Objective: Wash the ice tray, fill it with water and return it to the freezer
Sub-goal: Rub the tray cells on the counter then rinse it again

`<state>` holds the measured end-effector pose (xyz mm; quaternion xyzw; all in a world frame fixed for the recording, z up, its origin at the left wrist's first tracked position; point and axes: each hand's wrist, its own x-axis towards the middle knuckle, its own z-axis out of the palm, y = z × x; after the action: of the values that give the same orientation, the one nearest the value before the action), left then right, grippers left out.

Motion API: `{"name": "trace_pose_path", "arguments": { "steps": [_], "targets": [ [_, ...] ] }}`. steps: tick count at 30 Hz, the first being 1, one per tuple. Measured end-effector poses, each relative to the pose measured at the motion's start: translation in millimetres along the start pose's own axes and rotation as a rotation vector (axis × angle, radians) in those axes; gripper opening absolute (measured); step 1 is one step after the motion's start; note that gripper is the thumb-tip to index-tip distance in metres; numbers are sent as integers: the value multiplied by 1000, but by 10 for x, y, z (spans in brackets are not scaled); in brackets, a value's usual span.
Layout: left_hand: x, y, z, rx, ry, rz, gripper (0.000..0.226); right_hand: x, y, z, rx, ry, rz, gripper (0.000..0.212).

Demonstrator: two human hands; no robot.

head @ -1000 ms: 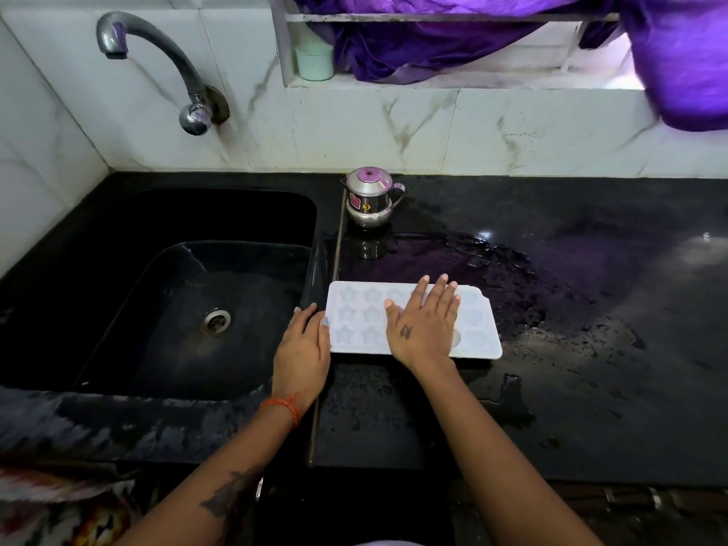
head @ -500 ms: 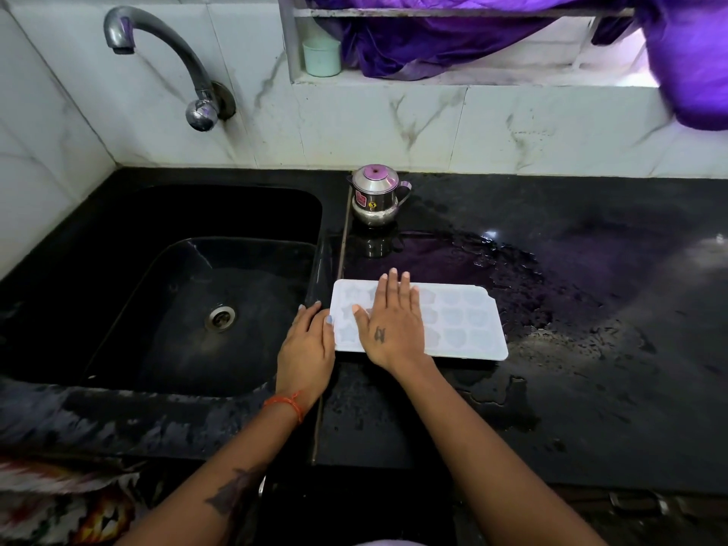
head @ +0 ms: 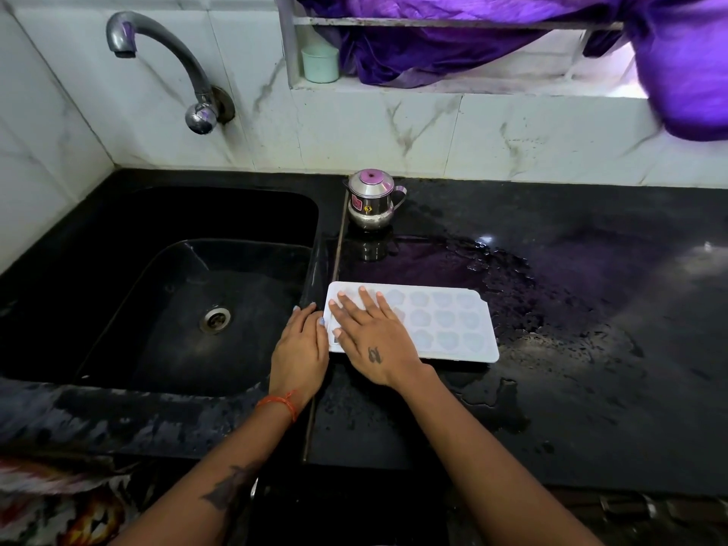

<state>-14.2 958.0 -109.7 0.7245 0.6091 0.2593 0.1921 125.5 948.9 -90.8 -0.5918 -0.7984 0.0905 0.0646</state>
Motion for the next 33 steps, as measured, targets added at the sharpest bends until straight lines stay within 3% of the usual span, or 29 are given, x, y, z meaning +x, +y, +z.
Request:
{"name": "trace_pose_path", "arguments": {
  "steps": [9, 15, 23, 28, 33],
  "targets": [
    [-10, 15, -14, -18, 4, -7, 37, -284, 27, 67, -51, 139, -16, 47],
    [-16, 20, -18, -17, 3, -13, 38, -435, 142, 93, -120, 209, 49, 46],
    [-32, 13, -18, -37, 0, -6, 39, -660, 301, 95, -77, 265, 253, 54],
    [-42, 20, -21, -65, 17, 23, 38, -719, 329, 76, -3, 275, 422, 77],
    [-46, 32, -36, -72, 2, 22, 39, -739, 367, 37, 101, 259, 576, 86]
  ]
}}
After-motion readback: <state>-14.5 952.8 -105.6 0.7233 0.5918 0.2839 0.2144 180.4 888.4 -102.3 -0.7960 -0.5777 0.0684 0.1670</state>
